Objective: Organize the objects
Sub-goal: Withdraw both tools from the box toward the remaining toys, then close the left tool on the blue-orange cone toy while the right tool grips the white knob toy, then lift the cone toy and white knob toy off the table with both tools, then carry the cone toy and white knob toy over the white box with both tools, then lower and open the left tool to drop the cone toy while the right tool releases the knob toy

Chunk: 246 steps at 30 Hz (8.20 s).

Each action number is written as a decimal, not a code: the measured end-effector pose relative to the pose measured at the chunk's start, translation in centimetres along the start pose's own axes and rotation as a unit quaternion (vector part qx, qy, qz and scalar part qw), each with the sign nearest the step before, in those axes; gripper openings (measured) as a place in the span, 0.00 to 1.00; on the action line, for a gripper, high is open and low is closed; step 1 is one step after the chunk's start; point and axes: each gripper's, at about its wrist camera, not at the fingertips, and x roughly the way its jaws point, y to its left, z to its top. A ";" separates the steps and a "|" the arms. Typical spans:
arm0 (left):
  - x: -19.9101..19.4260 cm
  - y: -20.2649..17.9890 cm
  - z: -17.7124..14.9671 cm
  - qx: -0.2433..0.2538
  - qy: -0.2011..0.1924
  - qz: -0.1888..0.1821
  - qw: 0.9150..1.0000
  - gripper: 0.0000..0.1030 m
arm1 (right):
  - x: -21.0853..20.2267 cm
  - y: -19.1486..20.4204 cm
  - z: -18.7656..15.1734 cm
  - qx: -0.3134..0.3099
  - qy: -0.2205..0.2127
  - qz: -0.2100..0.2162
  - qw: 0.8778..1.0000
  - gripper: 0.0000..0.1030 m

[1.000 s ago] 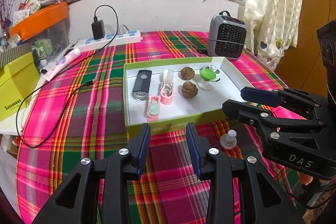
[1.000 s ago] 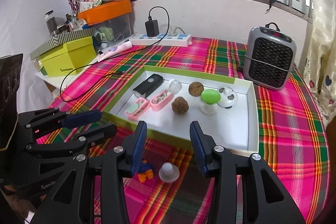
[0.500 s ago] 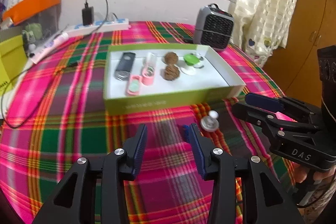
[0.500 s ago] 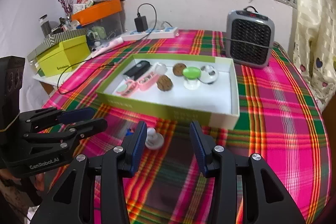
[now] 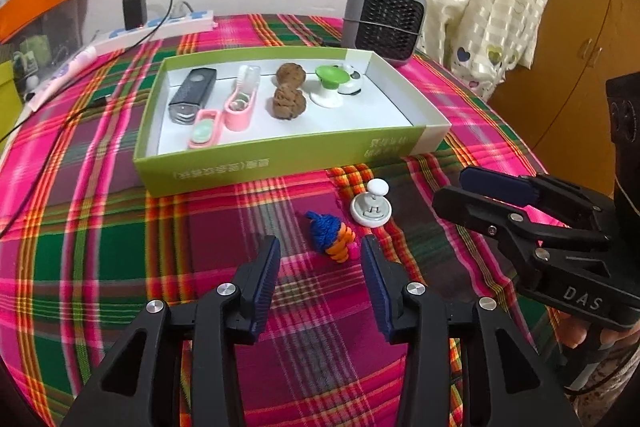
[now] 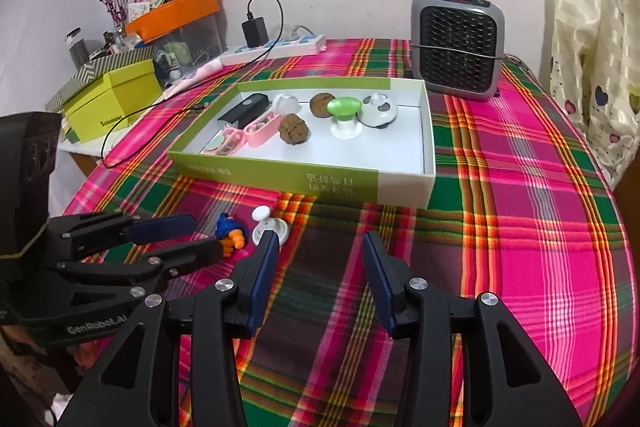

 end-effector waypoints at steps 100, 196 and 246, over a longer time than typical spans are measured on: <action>0.6 3.3 0.6 0.011 -0.002 0.058 0.998 0.22 | 4.6 4.3 0.8 -0.041 0.051 -0.017 0.998 0.27; 2.7 1.2 8.1 0.018 -0.043 0.047 0.998 0.22 | 5.1 -1.3 7.7 -0.038 -0.007 -0.038 0.999 0.27; 6.4 2.1 8.5 0.010 -0.006 0.054 0.998 0.22 | 10.6 -3.0 8.9 -0.074 0.040 -0.073 0.994 0.27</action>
